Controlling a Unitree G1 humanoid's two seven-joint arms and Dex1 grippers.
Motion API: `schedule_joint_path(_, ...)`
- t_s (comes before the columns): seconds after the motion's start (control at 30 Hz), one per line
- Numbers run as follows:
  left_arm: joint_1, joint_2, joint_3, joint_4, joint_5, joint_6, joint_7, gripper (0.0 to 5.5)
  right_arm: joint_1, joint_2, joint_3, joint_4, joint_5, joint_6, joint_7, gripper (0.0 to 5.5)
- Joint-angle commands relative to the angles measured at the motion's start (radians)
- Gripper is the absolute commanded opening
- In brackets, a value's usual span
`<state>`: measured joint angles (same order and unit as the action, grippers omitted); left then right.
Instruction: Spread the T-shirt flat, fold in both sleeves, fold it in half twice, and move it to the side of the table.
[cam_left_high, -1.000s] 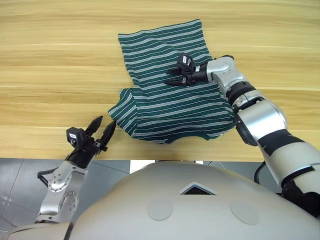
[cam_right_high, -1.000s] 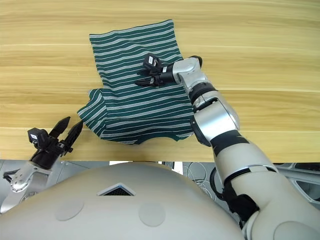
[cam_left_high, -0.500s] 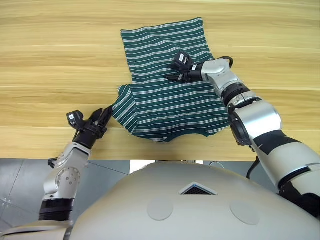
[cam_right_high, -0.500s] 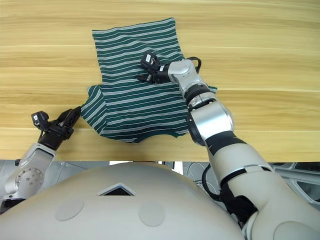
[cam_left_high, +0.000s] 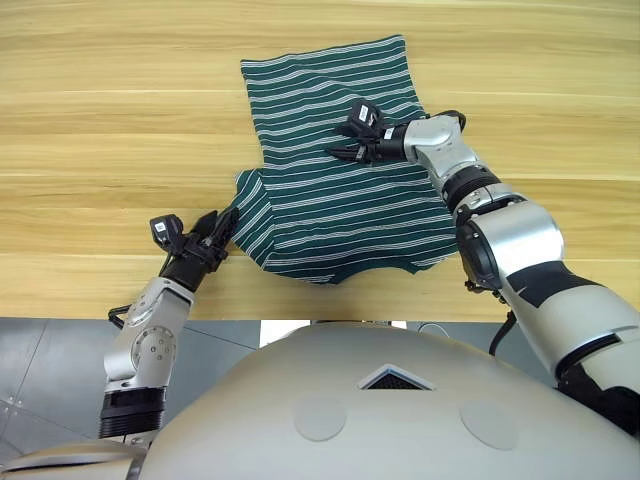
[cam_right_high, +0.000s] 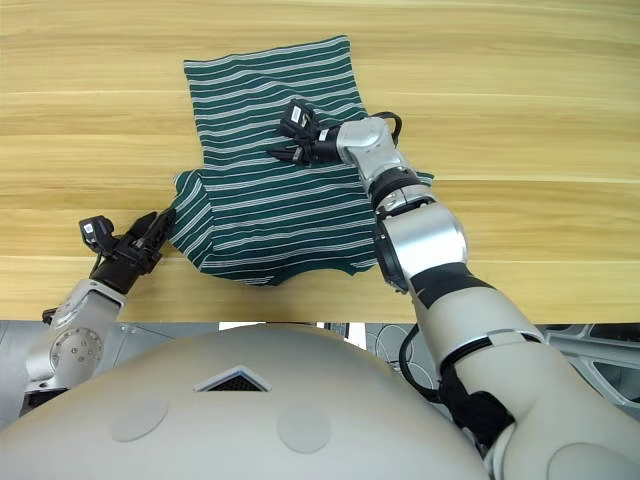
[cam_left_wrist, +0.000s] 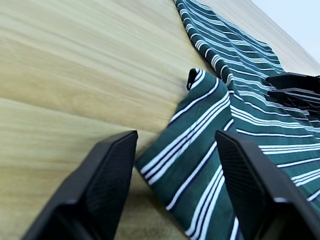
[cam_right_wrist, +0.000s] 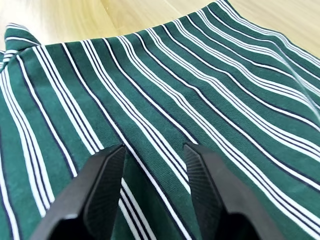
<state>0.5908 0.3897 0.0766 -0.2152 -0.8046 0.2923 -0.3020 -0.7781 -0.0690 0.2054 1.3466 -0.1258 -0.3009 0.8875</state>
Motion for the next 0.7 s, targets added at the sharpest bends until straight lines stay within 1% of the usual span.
schedule_joint_path(0.03, 0.061, -0.019, -0.025, 0.026, 0.057, 0.088, 0.011, 2.78, -0.02, -0.005, -0.017, -0.004, -0.018, -0.008, 0.003, 2.16)
schedule_joint_path(0.2, 0.048, -0.039, -0.015, 0.027, 0.084, 0.084, 0.012, 2.78, -0.024, -0.004, -0.028, -0.005, -0.025, -0.01, 0.003, 2.16)
schedule_joint_path(0.33, 0.049, -0.055, -0.02, 0.016, 0.097, 0.083, -0.006, 2.2, -0.026, -0.002, -0.04, -0.005, -0.031, -0.011, 0.004, 2.16)
schedule_joint_path(0.37, 0.051, -0.058, -0.018, 0.012, 0.096, 0.085, -0.008, 1.95, -0.027, -0.001, -0.042, -0.006, -0.034, -0.011, 0.004, 2.16)
schedule_joint_path(0.43, 0.061, -0.06, -0.016, -0.005, 0.098, 0.09, -0.013, 1.63, -0.028, 0.001, -0.047, -0.006, -0.038, -0.01, 0.004, 2.16)
schedule_joint_path(0.6, 0.058, -0.064, -0.007, -0.018, 0.104, 0.104, -0.026, 0.98, -0.035, 0.004, -0.058, -0.006, -0.044, -0.009, 0.001, 2.16)
schedule_joint_path(0.67, 0.054, -0.069, 0.003, -0.017, 0.11, 0.1, -0.024, 0.56, -0.036, 0.006, -0.059, -0.006, -0.045, -0.01, -0.001, 2.16)
schedule_joint_path(0.7, 0.051, -0.07, 0.011, -0.017, 0.114, 0.094, -0.022, 0.48, -0.037, 0.007, -0.06, -0.006, -0.046, -0.01, -0.002, 2.16)
